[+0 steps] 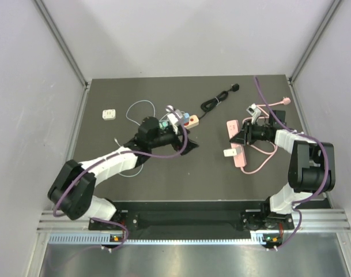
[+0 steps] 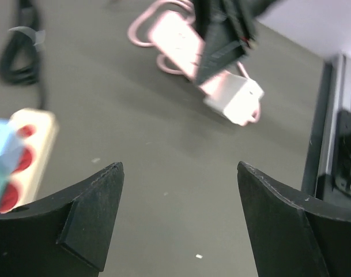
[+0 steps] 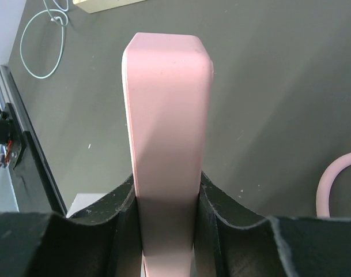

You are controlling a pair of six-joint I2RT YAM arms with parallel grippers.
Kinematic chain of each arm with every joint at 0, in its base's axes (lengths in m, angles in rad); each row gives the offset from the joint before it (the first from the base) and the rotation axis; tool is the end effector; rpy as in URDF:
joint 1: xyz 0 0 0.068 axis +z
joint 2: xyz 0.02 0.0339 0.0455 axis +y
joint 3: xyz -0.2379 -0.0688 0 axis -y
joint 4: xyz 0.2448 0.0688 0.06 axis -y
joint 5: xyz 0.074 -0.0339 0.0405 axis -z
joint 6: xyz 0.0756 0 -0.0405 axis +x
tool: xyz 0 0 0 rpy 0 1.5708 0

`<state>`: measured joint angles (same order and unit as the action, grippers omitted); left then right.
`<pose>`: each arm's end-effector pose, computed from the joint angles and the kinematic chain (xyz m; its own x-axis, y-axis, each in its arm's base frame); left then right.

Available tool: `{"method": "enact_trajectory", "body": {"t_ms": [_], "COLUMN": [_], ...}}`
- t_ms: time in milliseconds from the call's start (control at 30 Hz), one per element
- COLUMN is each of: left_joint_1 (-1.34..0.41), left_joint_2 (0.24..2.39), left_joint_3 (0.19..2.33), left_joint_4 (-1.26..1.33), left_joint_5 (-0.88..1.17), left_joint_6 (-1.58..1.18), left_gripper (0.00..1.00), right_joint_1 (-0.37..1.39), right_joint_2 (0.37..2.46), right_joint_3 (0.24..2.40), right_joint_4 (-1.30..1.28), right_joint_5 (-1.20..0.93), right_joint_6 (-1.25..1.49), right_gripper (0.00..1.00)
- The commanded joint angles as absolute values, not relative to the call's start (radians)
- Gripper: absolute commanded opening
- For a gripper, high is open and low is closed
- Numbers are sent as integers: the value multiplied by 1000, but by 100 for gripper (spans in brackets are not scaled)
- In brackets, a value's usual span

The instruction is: Pull the plug off the socket

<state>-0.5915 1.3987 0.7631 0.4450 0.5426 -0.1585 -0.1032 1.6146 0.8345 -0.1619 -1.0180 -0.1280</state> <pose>0.2672 -0.2265 0.2246 -0.2971 0.0367 -0.9541 0.8623 0.4395 -0.2516 0.3185 0.0317 0.1297 -0.7412 0.0094 -0.6712 -0.5429 0.5798 0.6076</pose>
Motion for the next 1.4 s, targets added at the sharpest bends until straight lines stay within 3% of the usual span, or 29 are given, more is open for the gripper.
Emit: {"method": "enact_trajectory", "body": {"t_ms": [0, 600, 1000, 1367], "left_joint_1": [-704, -1006, -1032, -1084], "left_joint_2": [1463, 1744, 1891, 1983], "left_joint_3": [824, 1046, 1157, 1226], "left_joint_4": [506, 403, 483, 482], "left_joint_5": [531, 318, 173, 51], "left_joint_6": [55, 478, 561, 653], "left_gripper": [85, 84, 83, 71], "right_joint_1": [-110, -103, -86, -77], "right_joint_2": [1580, 1562, 1558, 1572], "right_joint_3": [868, 847, 842, 842], "right_joint_4": [-118, -64, -64, -55], "right_joint_5": [-1086, -1051, -1042, -1042], "right_joint_6": [-94, -18, -21, -6], "right_gripper": [0, 0, 0, 0]}}
